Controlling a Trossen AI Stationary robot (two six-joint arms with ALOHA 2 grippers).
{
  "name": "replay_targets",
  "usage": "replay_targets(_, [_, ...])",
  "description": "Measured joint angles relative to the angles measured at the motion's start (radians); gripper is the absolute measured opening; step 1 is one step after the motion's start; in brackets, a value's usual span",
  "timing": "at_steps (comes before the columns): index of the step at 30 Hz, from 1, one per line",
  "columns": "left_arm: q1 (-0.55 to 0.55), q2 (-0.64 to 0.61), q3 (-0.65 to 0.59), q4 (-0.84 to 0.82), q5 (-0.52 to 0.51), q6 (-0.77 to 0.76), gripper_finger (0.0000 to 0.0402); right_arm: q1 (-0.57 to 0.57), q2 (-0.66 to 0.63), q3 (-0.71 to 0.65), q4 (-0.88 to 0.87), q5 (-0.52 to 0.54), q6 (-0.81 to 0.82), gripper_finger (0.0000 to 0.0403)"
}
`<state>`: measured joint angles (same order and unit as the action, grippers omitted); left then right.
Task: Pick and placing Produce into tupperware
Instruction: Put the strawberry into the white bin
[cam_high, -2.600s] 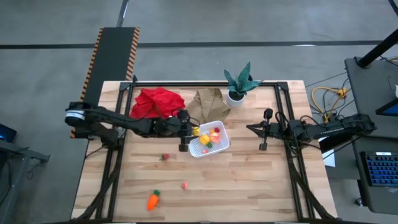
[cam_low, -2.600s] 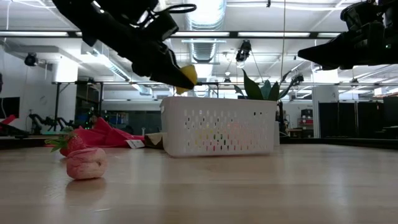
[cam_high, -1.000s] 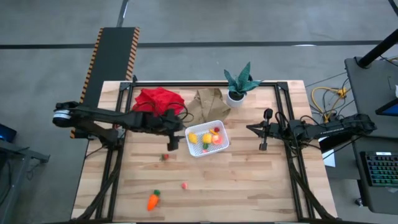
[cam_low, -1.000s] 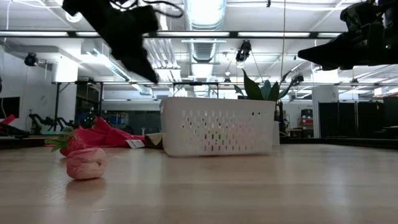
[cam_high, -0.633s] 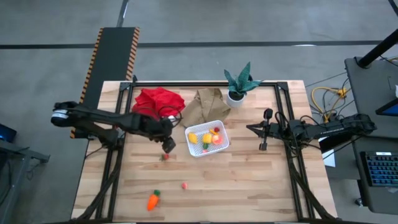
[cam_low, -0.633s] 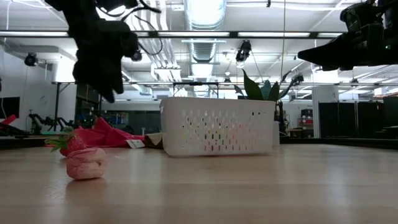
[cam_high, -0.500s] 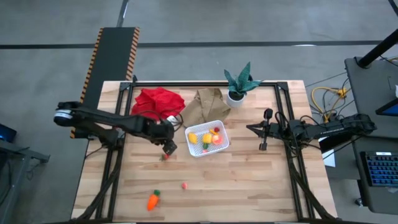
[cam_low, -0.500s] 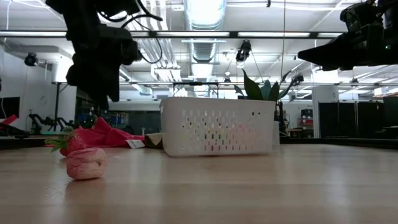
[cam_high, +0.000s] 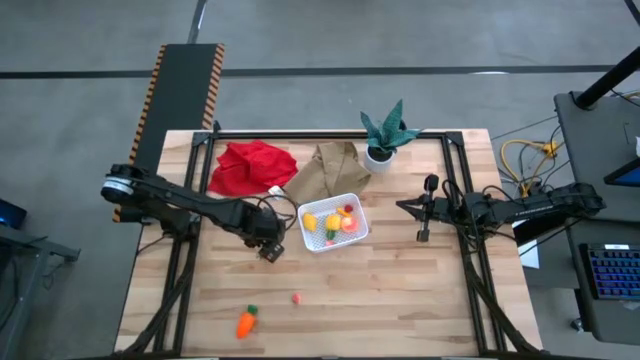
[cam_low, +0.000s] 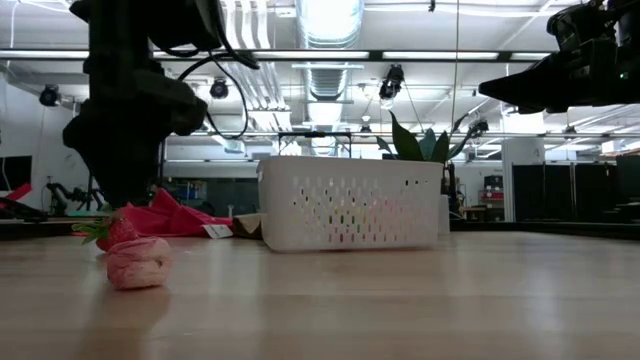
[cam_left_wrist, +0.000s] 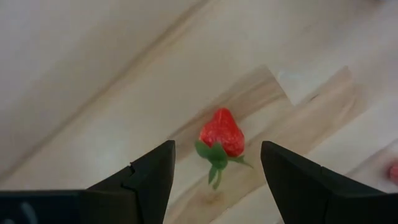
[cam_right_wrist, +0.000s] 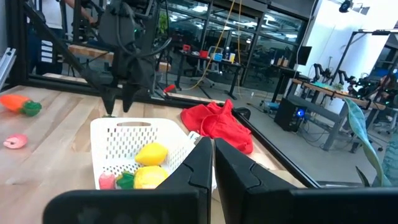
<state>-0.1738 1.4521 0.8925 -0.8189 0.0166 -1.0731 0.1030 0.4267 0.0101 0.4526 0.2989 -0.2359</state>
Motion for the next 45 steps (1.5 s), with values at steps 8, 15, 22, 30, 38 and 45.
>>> replay_targets(8, [-0.013,0.047,0.0,0.009,0.01,-0.027,0.0224,0.0,0.0,0.0,0.0,0.0,0.0,0.0009])
replay_targets(15, [-0.013,0.115,0.007,0.017,0.027,-0.029,0.0224,0.001,0.0,0.0,0.0,-0.001,0.0,0.0009])
replay_targets(22, [-0.013,0.15,0.006,0.071,0.032,-0.013,0.0224,0.001,0.0,0.0,0.0,-0.001,0.0,0.0009])
replay_targets(30, [-0.018,0.166,0.001,0.07,0.053,-0.011,0.0224,0.001,0.0,0.0,0.0,-0.001,0.0,0.0009])
replay_targets(38, [-0.018,0.163,0.001,0.07,0.052,0.056,0.0177,0.001,0.0,0.0,0.0,-0.001,0.0,0.0009])
replay_targets(45, [-0.018,0.161,0.001,0.07,0.052,0.126,0.0107,0.001,0.0,0.0,0.0,-0.001,0.0,0.0009])
